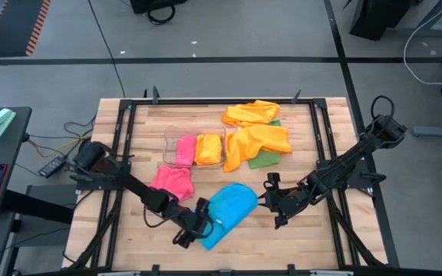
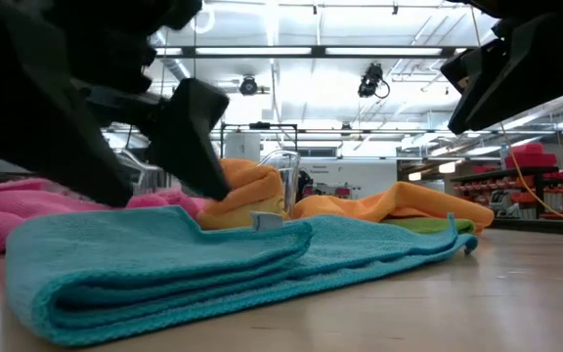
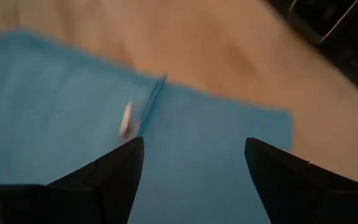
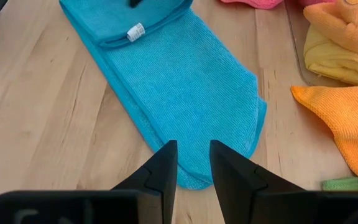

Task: Fold microfiber towels
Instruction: Fold the blue microfiber cloth

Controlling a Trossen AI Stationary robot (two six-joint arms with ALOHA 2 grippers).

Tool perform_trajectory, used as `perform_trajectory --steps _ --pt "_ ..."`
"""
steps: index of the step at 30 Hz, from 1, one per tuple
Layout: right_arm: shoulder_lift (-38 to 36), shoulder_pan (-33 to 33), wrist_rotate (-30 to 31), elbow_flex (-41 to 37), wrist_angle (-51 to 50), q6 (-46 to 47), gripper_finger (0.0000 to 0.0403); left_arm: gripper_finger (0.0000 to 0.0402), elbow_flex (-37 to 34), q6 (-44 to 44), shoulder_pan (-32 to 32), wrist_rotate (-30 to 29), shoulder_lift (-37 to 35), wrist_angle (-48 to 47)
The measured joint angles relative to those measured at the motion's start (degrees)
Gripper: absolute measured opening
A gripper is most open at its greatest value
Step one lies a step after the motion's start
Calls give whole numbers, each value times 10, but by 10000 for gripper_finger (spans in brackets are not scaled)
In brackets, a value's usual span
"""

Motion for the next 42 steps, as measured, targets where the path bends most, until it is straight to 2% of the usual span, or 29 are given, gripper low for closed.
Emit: perform_trajectory --steps 3,7,16,22,26,34,38,42 --pt "0 0 0 0 0 -2 104 291 0 -18 1 -9 -13 -43" --pt "0 0 0 0 1 -2 104 291 -25 -47 3 -8 -12 -39" --pt "0 0 0 0 2 -2 104 291 -119 -93 12 -9 -9 116" --pt "0 0 0 0 1 -1 104 291 -121 -90 11 -8 -16 133" --pt "0 0 0 0 1 -2 104 291 -121 -61 11 -8 -38 139" --pt "0 0 0 0 1 -3 104 291 -120 60 -22 -13 -57 139" --pt "0 0 4 0 1 -5 104 291 -98 68 -51 -62 -57 98" --pt "0 0 4 0 1 -5 104 291 -52 100 -85 -126 -47 5"
